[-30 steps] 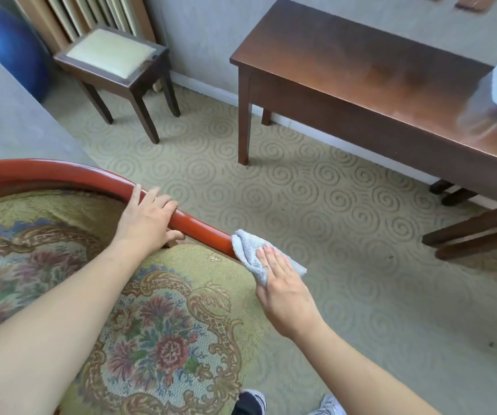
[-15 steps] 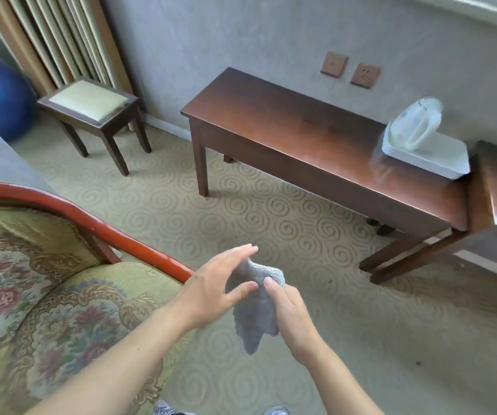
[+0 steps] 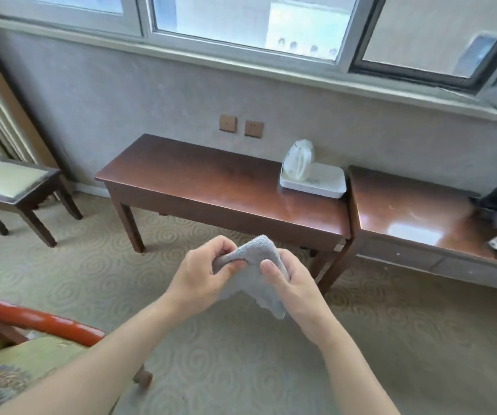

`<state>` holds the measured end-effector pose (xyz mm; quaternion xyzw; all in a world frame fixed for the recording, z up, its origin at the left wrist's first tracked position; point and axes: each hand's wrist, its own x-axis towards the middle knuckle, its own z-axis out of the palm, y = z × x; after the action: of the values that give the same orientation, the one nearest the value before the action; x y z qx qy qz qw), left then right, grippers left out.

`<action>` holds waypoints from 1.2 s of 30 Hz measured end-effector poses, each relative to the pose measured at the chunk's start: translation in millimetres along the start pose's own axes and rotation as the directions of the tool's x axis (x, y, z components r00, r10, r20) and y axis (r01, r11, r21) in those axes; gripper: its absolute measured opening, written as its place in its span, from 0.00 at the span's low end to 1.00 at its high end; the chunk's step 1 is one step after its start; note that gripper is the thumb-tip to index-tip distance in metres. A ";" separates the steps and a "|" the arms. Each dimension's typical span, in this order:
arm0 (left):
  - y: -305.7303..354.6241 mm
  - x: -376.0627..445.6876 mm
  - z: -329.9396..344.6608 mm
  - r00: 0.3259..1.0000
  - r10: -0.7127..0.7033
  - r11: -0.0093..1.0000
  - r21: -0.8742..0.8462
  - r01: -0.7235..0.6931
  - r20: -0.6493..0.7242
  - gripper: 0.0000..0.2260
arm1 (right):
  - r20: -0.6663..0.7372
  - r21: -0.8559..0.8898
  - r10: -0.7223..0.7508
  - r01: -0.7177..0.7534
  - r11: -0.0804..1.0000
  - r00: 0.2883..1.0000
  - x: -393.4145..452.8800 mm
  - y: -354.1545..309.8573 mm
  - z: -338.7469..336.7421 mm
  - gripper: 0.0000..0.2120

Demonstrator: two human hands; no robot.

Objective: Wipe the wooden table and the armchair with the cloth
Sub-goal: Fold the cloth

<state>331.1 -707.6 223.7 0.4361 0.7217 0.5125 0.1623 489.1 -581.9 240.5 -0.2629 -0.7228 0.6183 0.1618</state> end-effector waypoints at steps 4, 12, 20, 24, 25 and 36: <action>21.3 27.3 24.9 0.996 -0.013 0.978 -0.207 0.031 0.085 0.10 | 0.007 -0.036 -0.021 0.021 0.999 1.000 -7.0 6.0 -45.5 0.13; 10.5 96.3 64.8 0.990 0.015 0.957 -0.288 0.026 0.141 0.10 | -0.316 0.035 -0.001 0.013 0.999 0.949 32.5 19.5 -96.2 0.06; -15.6 221.8 92.2 0.936 0.138 0.974 -0.216 -0.068 0.324 0.22 | -0.308 -0.073 0.108 -0.136 0.988 0.945 132.4 3.2 -142.8 0.13; -29.7 274.6 95.3 0.921 0.143 0.978 -0.196 -0.074 0.363 0.19 | -0.291 -0.060 0.131 -0.155 0.986 0.948 177.5 4.8 -153.8 0.18; -32.7 285.6 96.6 0.923 0.149 0.981 -0.171 -0.092 0.355 0.16 | -0.290 -0.064 0.130 -0.154 0.986 0.948 188.0 5.9 -156.5 0.19; -58.4 411.1 145.0 0.910 0.122 0.992 -0.010 -0.129 0.397 0.10 | -0.496 -0.061 0.066 -0.111 0.992 0.866 298.8 37.2 -228.0 0.20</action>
<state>169.7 -299.3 198.5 0.5777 0.6484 0.4170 0.2684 381.4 -220.6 218.6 -0.4513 -0.6711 0.5056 0.3005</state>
